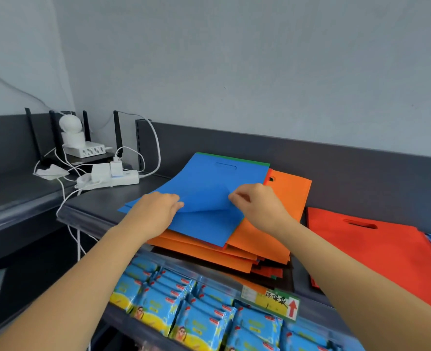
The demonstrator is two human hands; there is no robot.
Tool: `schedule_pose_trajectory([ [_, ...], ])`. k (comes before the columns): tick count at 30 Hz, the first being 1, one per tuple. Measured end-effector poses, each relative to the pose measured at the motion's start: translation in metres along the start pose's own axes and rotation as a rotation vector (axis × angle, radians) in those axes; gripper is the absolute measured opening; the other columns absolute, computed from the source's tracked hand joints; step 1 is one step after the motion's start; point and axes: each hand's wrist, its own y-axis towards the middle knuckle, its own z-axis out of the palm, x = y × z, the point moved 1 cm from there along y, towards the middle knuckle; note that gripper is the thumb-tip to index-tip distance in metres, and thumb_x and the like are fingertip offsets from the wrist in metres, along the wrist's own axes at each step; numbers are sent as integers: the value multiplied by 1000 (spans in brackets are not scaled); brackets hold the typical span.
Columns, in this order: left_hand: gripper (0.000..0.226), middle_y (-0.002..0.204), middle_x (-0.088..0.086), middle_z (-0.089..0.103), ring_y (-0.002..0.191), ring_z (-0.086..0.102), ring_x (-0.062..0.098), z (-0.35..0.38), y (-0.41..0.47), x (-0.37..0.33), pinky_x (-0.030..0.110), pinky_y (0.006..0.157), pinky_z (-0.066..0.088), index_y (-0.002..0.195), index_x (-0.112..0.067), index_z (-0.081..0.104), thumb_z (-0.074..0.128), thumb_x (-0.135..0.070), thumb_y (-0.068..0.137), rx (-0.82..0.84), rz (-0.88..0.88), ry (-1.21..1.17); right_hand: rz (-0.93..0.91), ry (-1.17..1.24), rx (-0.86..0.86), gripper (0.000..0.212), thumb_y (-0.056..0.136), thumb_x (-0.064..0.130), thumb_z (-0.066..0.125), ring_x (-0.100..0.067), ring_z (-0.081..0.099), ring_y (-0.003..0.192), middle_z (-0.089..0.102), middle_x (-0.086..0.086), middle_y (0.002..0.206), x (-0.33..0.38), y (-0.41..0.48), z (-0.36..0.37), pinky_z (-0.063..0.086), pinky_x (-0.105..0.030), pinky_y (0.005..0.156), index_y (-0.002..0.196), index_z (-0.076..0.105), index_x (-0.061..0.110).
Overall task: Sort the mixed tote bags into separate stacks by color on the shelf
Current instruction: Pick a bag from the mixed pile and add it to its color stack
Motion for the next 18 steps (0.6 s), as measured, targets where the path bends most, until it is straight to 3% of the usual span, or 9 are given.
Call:
schedule_pose_trajectory([
  [2,40,60,3,41,54,37,18,-1,-2,5,34,53,22,65,-15,31,37,-33,101,-49,-39,-66,40,103,-100,19,93,30,56,-12,58,82,65,5,90,0,-1,-10,43,-23,69,96,67,14],
  [4,41,62,6,45,58,43,21,-6,-5,13,35,52,25,65,-14,34,36,-35,100,-71,-66,-109,38,134,-173,28,83,37,67,-6,57,91,61,12,97,0,-6,-18,42,-16,74,103,64,18],
  [6,42,62,7,46,59,45,22,-9,-7,20,34,53,27,65,-13,34,37,-35,100,-66,-74,-119,-37,97,-93,42,70,44,77,-2,55,93,58,15,98,7,-17,-21,43,-14,78,103,63,22],
  [8,43,60,6,42,55,40,20,-10,-8,24,32,52,25,63,-11,32,38,-32,100,-35,-81,-159,-171,-43,97,54,63,51,79,-2,52,98,55,16,103,17,-30,-14,44,-19,83,107,63,24],
  [11,44,57,4,37,52,35,18,-9,-9,24,31,51,23,62,-11,31,39,-31,100,-26,-86,-208,-448,-333,139,55,66,51,77,-14,52,99,56,6,106,26,-44,5,43,-28,76,110,65,23],
  [15,43,55,4,36,50,34,18,-8,-11,23,33,52,25,62,-11,32,39,-32,100,-10,-85,-208,-637,-408,120,54,64,51,77,-17,54,86,60,3,97,25,-49,9,47,-32,70,106,69,19],
  [18,43,55,3,37,49,34,18,-11,-14,21,34,53,26,63,-12,32,39,-33,100,-4,-73,-228,-727,-378,23,26,71,35,73,-18,58,76,62,3,86,24,-49,10,52,-33,60,92,73,19],
])
